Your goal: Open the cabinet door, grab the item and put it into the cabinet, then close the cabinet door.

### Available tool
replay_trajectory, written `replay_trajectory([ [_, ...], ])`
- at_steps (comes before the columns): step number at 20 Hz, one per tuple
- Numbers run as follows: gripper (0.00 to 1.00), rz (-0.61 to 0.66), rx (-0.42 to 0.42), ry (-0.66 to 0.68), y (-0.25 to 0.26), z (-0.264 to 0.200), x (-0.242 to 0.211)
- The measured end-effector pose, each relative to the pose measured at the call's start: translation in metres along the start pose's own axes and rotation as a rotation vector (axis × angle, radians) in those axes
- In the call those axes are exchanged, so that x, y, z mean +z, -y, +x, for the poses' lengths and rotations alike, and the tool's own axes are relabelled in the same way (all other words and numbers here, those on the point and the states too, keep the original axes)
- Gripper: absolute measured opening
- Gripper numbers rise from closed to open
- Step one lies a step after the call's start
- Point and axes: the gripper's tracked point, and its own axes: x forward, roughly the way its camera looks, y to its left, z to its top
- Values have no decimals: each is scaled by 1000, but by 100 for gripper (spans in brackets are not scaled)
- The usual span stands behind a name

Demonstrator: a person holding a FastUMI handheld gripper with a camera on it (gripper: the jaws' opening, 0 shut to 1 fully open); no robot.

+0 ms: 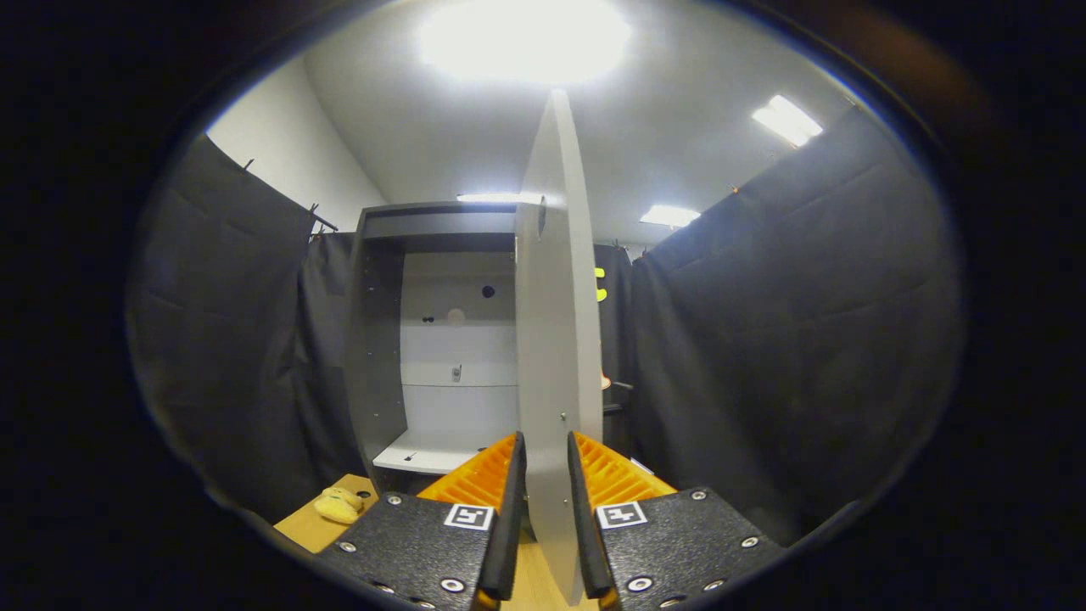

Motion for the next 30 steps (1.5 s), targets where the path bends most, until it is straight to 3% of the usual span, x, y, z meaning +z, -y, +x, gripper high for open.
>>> replay_trajectory([
  [2, 62, 8, 20, -6, -13, 2, -9],
  [3, 82, 14, 38, -19, -22, 6, -18],
  [5, 93, 24, 80, -39, -46, 12, -40],
  [14, 93, 8, 175, -64, -134, 30, -121],
  [21, 93, 23, 232, -172, -188, 21, -205],
  [30, 93, 51, 243, -383, -213, 9, -319],
])
